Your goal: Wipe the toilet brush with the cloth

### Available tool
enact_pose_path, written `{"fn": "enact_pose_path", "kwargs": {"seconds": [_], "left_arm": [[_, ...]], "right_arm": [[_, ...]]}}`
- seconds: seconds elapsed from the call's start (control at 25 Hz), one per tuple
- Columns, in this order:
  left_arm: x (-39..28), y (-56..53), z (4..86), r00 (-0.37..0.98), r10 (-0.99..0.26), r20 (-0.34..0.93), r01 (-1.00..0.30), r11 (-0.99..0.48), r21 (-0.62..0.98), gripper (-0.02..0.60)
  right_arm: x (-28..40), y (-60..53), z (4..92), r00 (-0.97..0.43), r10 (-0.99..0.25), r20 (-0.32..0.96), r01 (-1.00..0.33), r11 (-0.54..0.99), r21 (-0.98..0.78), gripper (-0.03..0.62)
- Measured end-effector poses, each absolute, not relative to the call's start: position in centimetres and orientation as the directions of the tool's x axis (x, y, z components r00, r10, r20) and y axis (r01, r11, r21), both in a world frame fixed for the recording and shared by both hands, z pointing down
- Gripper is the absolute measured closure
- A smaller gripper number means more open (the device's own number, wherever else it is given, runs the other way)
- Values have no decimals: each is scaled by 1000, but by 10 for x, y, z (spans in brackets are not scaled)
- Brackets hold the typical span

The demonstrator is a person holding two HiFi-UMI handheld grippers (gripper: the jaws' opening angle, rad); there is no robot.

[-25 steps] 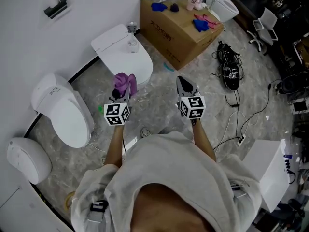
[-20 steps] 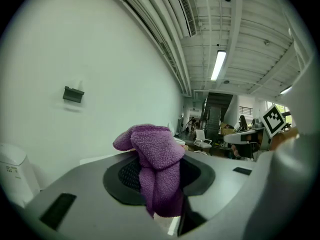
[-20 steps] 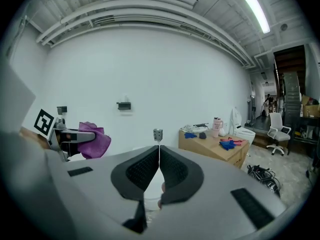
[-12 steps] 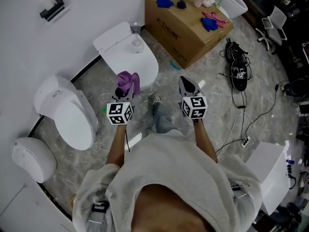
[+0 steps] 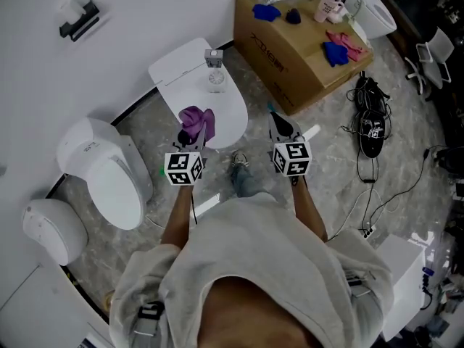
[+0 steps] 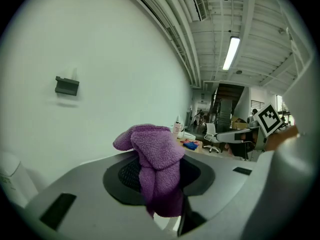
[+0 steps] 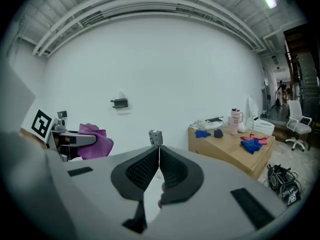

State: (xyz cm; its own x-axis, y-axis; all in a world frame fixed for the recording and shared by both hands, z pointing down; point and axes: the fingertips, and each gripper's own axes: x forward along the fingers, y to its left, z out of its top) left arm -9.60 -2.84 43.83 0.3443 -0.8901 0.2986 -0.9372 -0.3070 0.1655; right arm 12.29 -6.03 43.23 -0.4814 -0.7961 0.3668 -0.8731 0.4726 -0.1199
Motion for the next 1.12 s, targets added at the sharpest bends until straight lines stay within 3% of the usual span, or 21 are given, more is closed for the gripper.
{"fn": "enact_pose_path", "kwargs": {"seconds": [0.56, 1.12], "left_arm": [[-96, -124, 465, 263, -891, 370, -963, -218, 158, 434], [-97, -157, 490, 276, -880, 387, -961, -238, 144, 434]], "right_arm": [[97, -190, 459, -592, -694, 410, -796, 584, -161, 563], [65, -214, 490, -635, -620, 460, -751, 634, -184, 563]]}}
